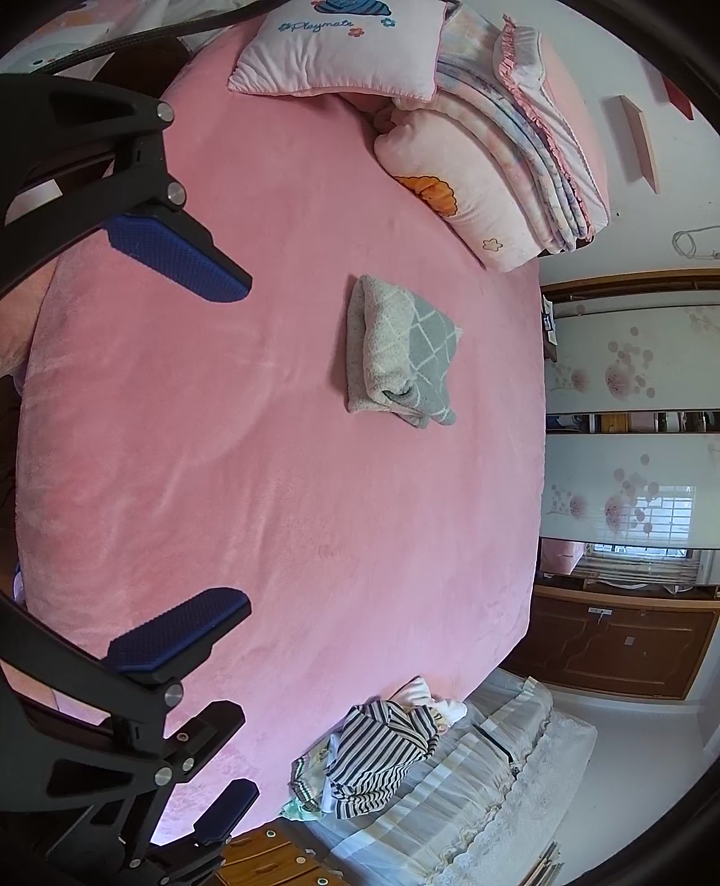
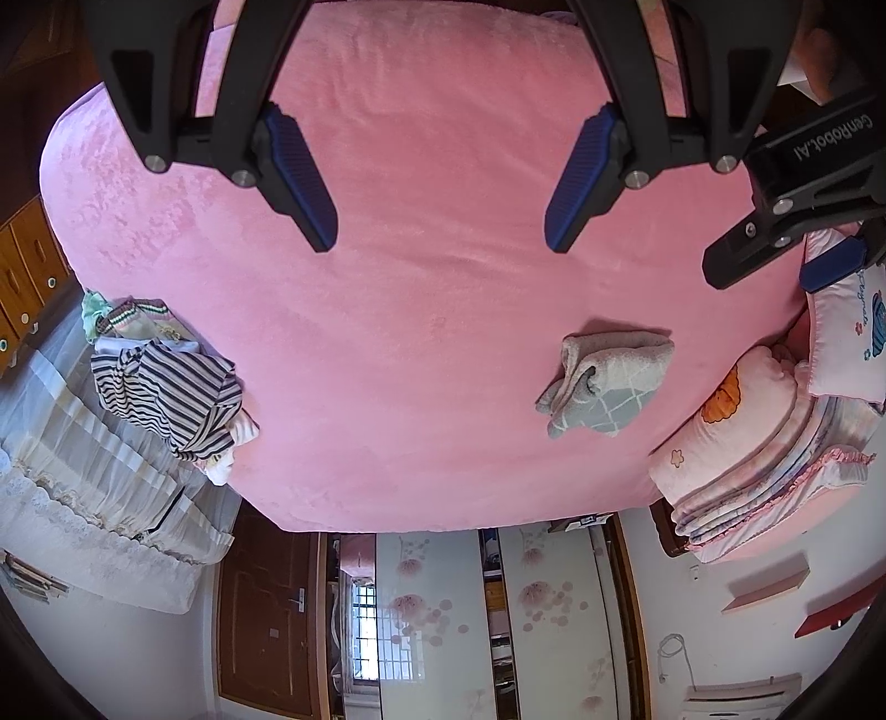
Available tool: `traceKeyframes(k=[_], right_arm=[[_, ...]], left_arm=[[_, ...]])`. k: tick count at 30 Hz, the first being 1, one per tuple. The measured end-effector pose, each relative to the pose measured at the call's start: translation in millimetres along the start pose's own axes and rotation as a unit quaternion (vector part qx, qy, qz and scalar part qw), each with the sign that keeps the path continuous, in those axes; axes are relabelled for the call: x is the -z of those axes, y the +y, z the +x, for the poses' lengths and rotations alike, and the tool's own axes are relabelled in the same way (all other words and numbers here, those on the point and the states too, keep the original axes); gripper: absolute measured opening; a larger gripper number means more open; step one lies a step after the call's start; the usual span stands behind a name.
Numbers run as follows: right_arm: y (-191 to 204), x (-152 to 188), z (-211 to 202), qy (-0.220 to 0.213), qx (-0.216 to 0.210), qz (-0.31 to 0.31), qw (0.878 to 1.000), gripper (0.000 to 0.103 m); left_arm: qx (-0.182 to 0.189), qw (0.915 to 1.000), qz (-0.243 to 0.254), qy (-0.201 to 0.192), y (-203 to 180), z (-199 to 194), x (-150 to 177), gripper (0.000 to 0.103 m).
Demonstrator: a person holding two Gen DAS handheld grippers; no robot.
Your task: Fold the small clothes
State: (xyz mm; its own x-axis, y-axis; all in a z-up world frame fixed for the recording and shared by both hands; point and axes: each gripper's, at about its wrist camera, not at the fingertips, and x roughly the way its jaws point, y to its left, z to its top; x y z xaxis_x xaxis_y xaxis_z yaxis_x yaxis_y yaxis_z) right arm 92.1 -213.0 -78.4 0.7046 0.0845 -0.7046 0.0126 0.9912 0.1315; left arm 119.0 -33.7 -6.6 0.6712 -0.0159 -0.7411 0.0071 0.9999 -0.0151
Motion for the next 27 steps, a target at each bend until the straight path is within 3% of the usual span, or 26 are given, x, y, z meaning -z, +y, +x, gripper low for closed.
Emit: traceKeyframes(k=[27], right_arm=[[0.5,1.1,-0.8,-0.002,0.002,0.0,1.0,0.078]], left_arm=[[0.0,1.0,0.0,0.0,0.0,-1.2,0.5,0.103]])
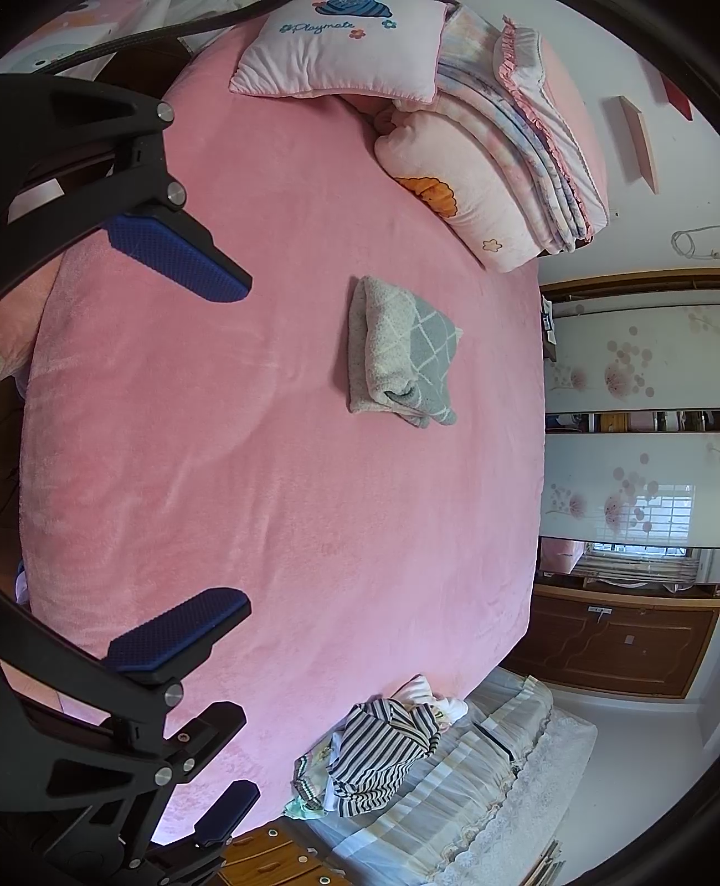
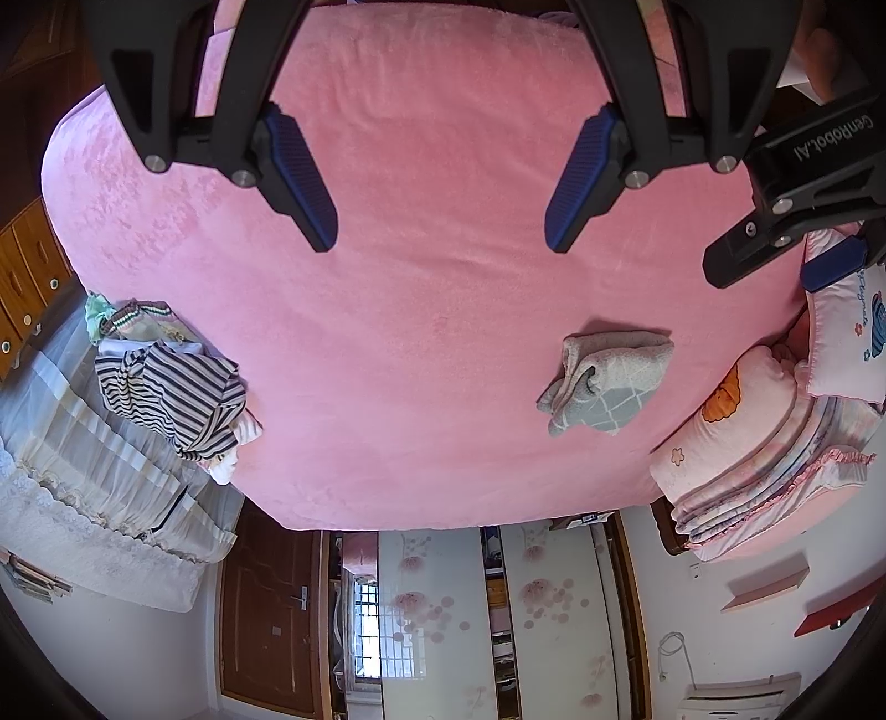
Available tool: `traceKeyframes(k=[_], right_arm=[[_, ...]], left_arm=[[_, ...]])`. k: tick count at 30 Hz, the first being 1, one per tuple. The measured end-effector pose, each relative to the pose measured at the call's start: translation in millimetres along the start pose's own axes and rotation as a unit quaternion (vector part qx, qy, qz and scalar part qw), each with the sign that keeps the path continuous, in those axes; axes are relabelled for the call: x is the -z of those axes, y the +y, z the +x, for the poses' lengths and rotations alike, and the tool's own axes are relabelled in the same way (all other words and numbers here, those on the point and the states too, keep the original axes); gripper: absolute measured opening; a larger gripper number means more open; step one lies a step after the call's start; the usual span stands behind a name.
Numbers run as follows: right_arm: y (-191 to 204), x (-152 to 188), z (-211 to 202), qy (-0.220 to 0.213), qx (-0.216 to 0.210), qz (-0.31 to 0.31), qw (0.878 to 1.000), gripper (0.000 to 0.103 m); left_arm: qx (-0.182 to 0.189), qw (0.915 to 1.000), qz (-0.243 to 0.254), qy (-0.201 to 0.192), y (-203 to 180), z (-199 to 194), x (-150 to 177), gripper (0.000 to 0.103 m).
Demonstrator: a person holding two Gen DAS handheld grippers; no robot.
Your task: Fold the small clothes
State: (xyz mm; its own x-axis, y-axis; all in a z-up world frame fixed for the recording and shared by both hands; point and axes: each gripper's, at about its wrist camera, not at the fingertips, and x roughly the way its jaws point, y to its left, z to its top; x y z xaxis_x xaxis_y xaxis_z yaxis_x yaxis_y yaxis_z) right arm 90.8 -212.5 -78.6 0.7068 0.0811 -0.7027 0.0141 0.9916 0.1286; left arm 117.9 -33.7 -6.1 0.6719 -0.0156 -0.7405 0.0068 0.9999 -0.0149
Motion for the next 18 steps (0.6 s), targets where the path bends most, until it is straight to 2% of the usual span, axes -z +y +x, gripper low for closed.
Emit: traceKeyframes(k=[18], right_arm=[[0.6,0.6,-1.2,0.0,0.0,0.001,1.0,0.078]], left_arm=[[0.0,1.0,0.001,0.002,-0.8,-4.4,2.3,0.103]])
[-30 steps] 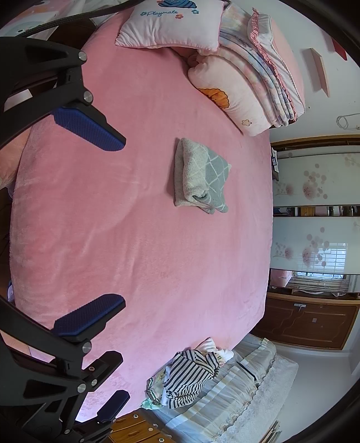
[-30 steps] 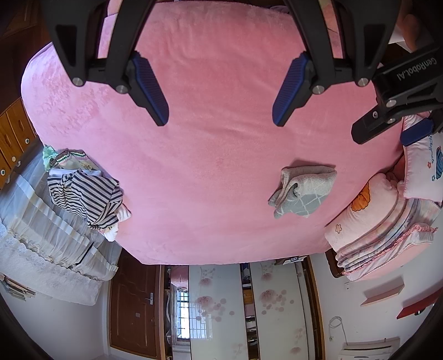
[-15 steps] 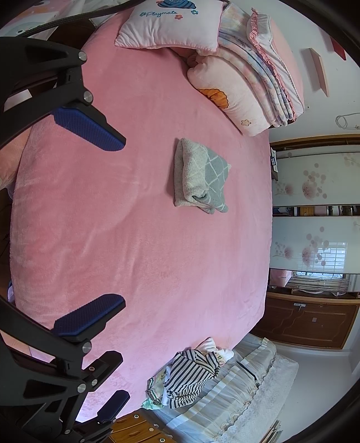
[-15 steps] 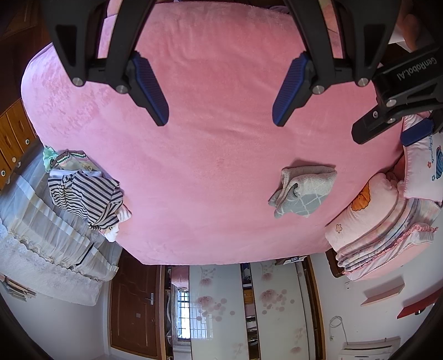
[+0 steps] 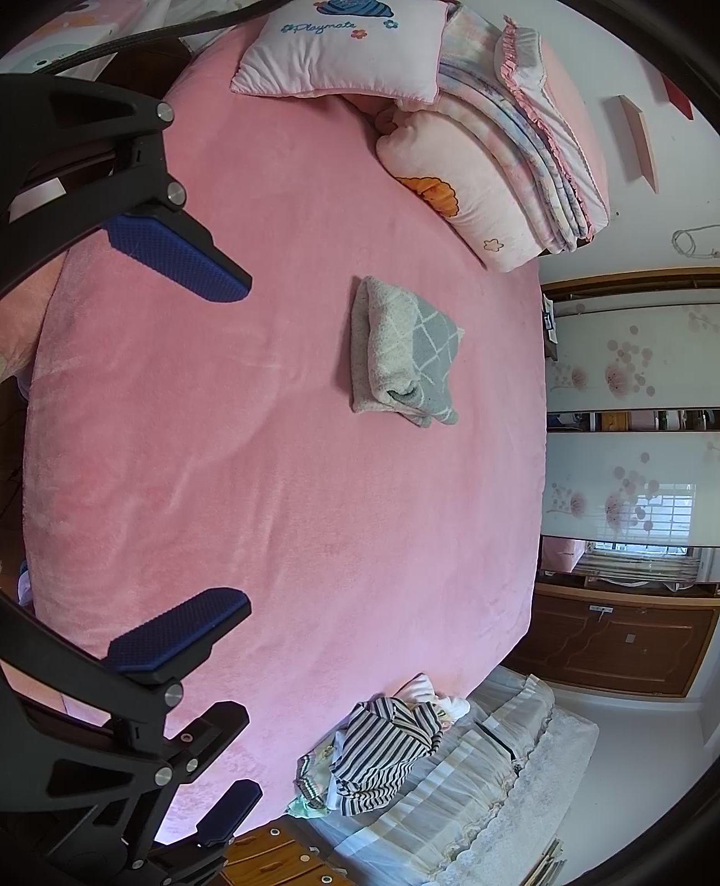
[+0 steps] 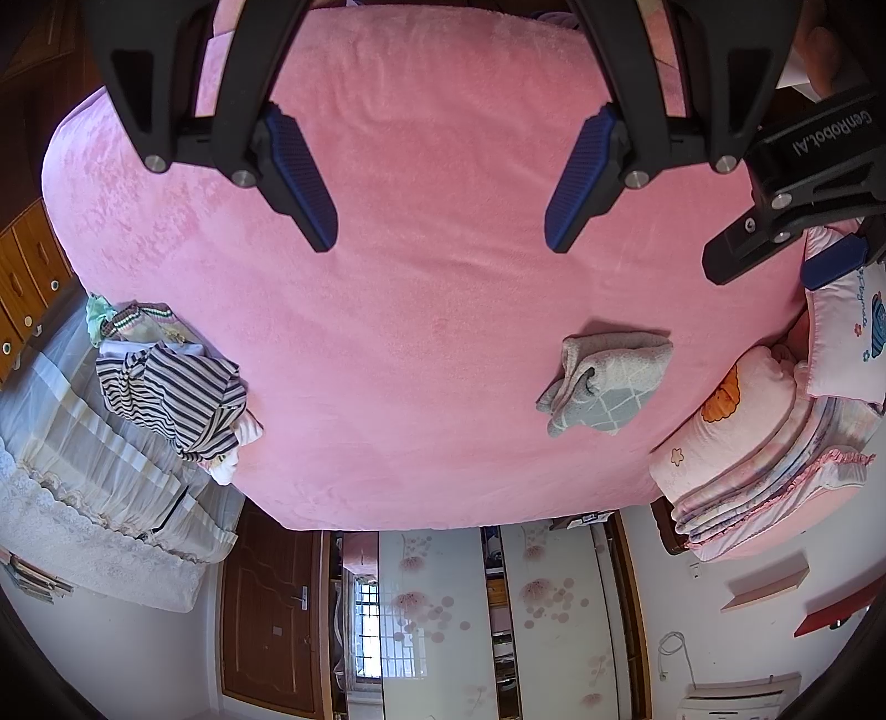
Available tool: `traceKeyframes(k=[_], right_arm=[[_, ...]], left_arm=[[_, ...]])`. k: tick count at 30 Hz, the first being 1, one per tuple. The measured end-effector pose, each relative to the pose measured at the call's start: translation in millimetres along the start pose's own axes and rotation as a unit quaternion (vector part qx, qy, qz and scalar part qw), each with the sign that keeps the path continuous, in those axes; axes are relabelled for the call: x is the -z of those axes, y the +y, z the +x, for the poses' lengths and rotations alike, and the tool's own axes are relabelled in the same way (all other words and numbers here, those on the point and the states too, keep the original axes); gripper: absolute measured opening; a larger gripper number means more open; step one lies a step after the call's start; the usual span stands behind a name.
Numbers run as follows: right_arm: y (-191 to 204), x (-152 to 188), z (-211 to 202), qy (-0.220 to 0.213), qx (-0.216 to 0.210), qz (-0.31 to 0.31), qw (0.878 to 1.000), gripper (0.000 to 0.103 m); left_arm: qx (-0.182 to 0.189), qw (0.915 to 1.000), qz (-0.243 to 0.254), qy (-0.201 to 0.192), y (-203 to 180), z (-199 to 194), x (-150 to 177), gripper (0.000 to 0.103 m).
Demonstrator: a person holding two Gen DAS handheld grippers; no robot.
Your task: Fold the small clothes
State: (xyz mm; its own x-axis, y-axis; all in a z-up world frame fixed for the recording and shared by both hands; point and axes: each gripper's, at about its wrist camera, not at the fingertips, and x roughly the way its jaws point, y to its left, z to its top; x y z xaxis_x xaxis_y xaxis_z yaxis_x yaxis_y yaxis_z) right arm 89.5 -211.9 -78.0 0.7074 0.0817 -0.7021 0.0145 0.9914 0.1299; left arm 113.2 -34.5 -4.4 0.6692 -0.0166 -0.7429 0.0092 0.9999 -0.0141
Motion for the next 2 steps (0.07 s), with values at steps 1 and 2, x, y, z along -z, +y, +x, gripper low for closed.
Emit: traceKeyframes(k=[1,2], right_arm=[[-0.1,0.0,0.4,0.0,0.0,0.0,1.0,0.078],[-0.3,0.0,0.3,0.0,0.0,0.0,1.0,0.078]], left_arm=[[0.0,1.0,0.0,0.001,0.2,-0.1,0.0,0.103],[0.001,1.0,-0.001,0.001,0.3,-0.3,0.2,0.103]])
